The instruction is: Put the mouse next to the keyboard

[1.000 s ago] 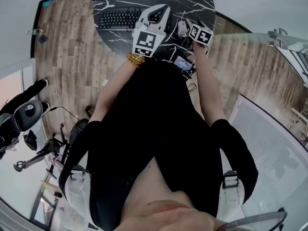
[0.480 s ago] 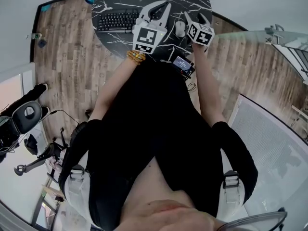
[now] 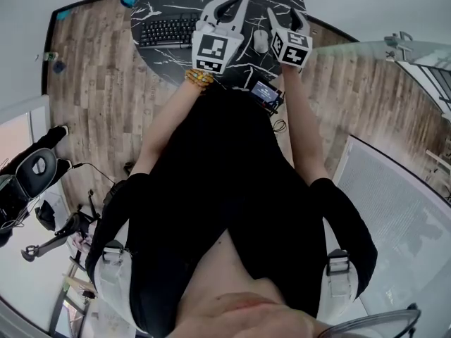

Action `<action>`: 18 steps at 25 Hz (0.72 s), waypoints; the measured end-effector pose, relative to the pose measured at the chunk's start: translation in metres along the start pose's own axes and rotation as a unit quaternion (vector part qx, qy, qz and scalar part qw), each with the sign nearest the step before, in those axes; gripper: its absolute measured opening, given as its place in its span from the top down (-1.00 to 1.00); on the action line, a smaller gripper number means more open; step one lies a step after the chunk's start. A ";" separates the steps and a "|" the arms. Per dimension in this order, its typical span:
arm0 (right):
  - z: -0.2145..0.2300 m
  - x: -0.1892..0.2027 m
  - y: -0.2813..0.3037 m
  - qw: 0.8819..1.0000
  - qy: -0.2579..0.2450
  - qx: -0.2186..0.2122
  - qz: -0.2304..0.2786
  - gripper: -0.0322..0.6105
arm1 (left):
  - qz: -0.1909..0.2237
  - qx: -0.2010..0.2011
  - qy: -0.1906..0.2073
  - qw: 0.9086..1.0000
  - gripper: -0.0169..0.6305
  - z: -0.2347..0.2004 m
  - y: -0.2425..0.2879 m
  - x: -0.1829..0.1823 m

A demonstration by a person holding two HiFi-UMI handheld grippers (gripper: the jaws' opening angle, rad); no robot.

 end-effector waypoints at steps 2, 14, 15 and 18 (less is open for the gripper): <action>-0.003 -0.005 -0.005 1.000 -0.018 0.007 0.009 0.01 | -0.005 -0.003 -0.004 1.000 0.90 -0.001 -0.002 0.004; -0.020 -0.014 -0.023 0.996 -0.075 0.029 0.044 0.23 | -0.016 0.003 0.002 1.000 0.90 0.001 -0.011 0.016; -0.021 -0.014 -0.024 0.995 -0.079 0.028 0.050 0.25 | -0.016 0.002 0.002 1.000 0.90 0.000 -0.012 0.015; -0.024 -0.015 -0.031 0.993 -0.088 0.030 0.071 0.36 | -0.015 0.002 0.003 1.000 0.90 0.001 -0.011 0.015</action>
Point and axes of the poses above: the fingertips, and each gripper's own axes: y forward along the fingers, z to its right, x out of its underside, the point moved 6 cm from there along -y, backward along the fingers, and after that the axes turned 5 degrees about -z, right-handed, at the moved point
